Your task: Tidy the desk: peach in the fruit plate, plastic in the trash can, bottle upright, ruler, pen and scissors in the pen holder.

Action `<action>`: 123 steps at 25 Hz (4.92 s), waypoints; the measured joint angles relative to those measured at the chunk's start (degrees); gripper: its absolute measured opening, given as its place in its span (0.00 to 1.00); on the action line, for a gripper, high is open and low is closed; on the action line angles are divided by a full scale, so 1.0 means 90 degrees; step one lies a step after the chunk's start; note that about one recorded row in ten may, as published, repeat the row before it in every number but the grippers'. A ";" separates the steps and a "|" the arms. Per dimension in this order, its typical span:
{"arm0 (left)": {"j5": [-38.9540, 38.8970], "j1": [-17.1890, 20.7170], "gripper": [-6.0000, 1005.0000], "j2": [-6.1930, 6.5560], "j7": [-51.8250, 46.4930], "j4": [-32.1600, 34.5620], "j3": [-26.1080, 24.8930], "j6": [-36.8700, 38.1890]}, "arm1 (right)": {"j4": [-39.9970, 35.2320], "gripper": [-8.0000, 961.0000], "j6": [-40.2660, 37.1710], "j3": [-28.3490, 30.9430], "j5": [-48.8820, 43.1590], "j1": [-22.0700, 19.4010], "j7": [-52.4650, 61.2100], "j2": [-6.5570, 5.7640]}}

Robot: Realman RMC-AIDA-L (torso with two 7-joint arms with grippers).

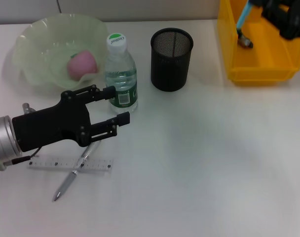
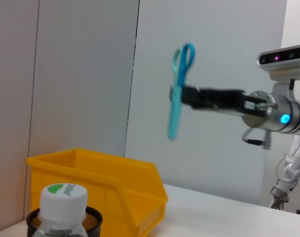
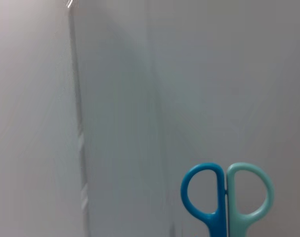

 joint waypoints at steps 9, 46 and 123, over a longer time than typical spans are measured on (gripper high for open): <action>0.0000 -0.0024 0.69 -0.0003 0.0000 -0.0085 0.0006 0.0003 | 0.1697 0.26 0.1028 -0.0077 0.0575 0.1035 -0.1560 0.0027; 0.0000 -0.0142 0.69 -0.0003 0.0166 -0.0259 -0.0005 -0.0048 | 0.3792 0.28 0.2262 -0.0086 0.0689 0.2162 -0.3778 0.0081; -0.0257 0.0080 0.69 0.0094 -0.0223 -0.0111 -0.0004 0.0602 | 0.2483 0.47 -0.1997 0.0031 -0.1899 -0.0286 -0.2193 -0.0006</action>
